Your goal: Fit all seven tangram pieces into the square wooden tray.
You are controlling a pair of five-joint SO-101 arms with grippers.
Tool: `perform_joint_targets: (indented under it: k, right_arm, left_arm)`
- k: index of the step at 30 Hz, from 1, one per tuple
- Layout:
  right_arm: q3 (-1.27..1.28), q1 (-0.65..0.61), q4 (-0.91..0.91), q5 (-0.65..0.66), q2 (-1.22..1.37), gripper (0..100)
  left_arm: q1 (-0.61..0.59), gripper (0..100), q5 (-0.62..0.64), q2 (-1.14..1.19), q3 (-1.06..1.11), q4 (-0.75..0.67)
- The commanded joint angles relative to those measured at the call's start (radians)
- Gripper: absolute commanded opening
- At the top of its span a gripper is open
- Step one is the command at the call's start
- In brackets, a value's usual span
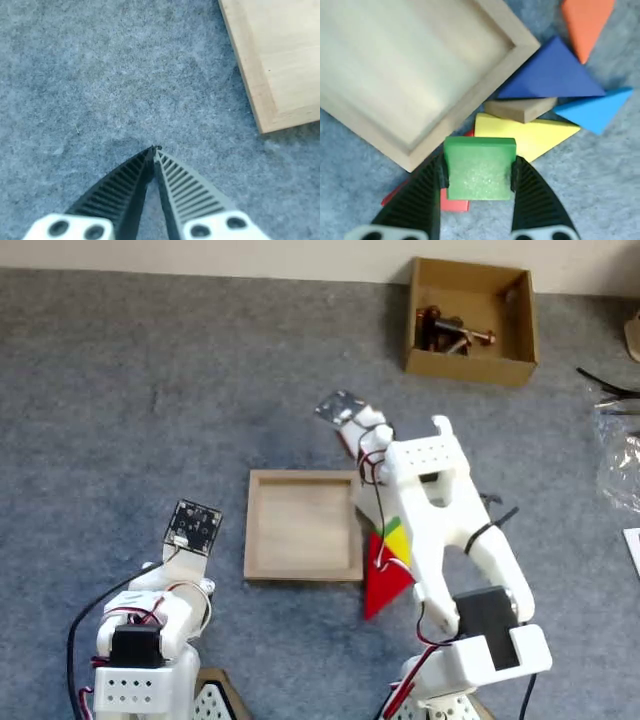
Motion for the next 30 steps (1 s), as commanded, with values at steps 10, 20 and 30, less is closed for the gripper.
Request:
perform_joint_targets:
  k: [10, 20, 30]
  right_arm:
    - [-0.039, -0.176, -0.11, -0.103, -0.012, 0.5]
    - [0.085, -0.243, -0.272, -0.103, -0.013, 0.5]
    - [0.131, -0.289, -0.328, -0.103, -0.013, 0.5]
  left_arm:
    - [-0.004, 1, 0.008, -0.007, 0.021, 0.005]
    - [-0.004, 1, 0.008, -0.007, 0.021, 0.005]
    - [-0.004, 1, 0.008, -0.007, 0.021, 0.005]
